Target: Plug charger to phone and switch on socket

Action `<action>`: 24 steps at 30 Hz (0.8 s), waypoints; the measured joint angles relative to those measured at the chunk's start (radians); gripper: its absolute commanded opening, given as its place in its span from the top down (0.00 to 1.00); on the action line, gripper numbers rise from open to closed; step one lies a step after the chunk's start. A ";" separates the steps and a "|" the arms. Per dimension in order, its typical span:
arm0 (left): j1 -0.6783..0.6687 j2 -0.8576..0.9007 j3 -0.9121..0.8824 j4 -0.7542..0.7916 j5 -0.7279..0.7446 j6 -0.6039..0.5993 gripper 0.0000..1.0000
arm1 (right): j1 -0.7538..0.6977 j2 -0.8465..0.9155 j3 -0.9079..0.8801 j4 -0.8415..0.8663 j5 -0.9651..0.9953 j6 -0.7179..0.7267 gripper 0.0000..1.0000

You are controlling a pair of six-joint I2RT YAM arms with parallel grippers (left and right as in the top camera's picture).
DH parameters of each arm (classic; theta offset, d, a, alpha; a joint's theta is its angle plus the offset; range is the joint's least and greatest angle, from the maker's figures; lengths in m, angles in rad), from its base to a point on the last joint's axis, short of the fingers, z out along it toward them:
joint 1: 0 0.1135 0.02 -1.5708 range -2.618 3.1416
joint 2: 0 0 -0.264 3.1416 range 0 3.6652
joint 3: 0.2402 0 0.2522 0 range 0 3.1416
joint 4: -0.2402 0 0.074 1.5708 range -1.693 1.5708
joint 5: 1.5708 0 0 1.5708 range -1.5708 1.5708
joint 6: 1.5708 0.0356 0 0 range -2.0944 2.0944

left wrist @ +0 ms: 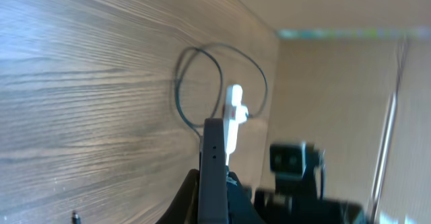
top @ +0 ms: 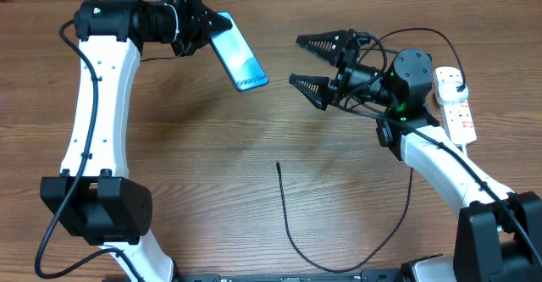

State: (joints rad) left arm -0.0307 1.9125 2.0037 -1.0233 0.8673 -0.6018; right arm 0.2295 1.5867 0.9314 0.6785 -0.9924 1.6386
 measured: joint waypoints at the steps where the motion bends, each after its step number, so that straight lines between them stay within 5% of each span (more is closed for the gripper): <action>1: 0.000 0.000 0.000 -0.011 0.024 0.041 0.96 | 0.000 0.000 0.000 -0.001 -0.013 -0.040 0.00; 6: 0.000 0.000 0.000 -0.156 0.120 0.327 0.96 | 0.000 0.000 0.000 -0.034 -0.156 -0.420 0.00; 14: 0.000 0.000 -0.001 -0.467 0.150 0.873 0.96 | 0.000 0.000 0.010 -0.410 -0.306 -0.933 0.00; 19: 0.000 0.000 -0.002 -0.537 0.155 1.066 0.96 | 0.000 0.000 0.011 -0.520 -0.316 -1.092 0.00; 24: 0.000 0.000 -0.002 -0.541 0.154 1.137 0.96 | 0.000 0.000 0.011 -0.534 -0.320 -1.151 0.00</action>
State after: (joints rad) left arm -0.0307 1.9125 2.0022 -1.5642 1.0218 0.5354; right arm 0.2298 1.5867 0.9428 0.1448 -1.3125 0.4873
